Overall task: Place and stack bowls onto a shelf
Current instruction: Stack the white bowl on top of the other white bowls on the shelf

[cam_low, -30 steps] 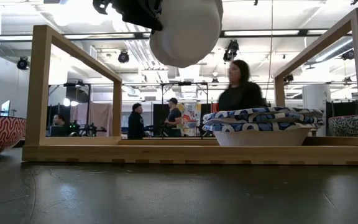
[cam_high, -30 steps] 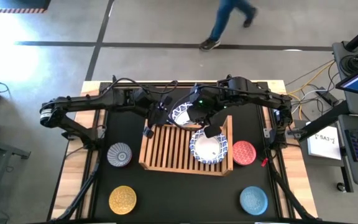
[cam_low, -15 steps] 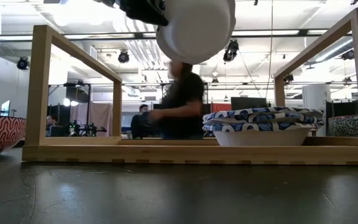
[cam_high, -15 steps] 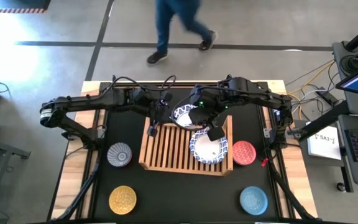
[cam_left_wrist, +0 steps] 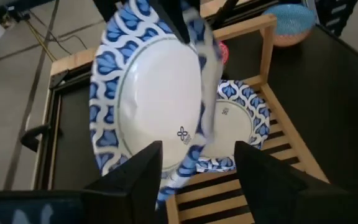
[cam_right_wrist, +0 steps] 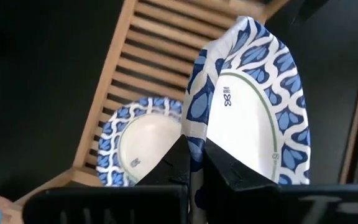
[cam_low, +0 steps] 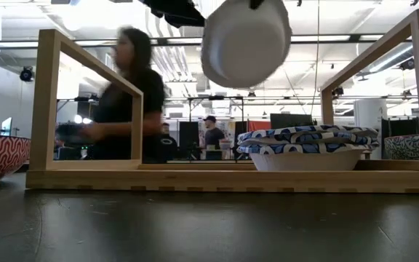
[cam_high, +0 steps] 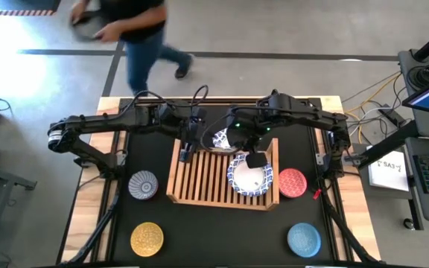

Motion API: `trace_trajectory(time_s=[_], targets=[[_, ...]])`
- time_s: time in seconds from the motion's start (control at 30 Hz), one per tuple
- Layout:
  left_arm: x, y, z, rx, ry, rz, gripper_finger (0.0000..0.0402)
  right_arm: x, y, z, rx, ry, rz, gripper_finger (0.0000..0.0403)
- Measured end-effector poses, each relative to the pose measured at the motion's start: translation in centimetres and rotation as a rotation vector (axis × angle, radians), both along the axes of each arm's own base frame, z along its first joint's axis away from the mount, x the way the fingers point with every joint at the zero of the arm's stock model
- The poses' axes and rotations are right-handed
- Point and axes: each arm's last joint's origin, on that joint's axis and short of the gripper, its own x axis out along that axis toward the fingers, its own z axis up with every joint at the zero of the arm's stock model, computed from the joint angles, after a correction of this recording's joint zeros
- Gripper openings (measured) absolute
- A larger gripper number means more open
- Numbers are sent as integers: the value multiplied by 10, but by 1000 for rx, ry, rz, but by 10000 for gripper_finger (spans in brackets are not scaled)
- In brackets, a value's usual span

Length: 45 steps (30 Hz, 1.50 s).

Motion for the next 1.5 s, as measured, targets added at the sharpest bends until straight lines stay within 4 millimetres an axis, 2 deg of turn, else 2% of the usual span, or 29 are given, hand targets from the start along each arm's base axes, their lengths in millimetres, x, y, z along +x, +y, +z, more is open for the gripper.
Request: trace_trajectory(time_s=[0.17,0.37,0.57,0.77,1.0,1.13,1.33,1.5], targets=[[0,0,1,-29,-5,21,192,5,0,-25,25,109,-57,9],[-1,0,0,-144,32,100,192,8,2,-51,43,209,-111,9],[-7,3,5,-64,80,224,192,12,13,-76,41,264,-92,9],[-10,3,17,-48,84,246,192,17,25,-96,22,272,-59,9],[-24,7,38,39,127,409,192,14,44,-111,-78,309,-48,9],[-33,5,53,23,75,423,192,12,58,-114,-89,310,-32,9],[-52,2,70,4,0,435,192,11,78,-121,-194,282,-32,9],[-66,0,78,-27,-42,453,192,10,94,-130,-253,249,-38,9]])
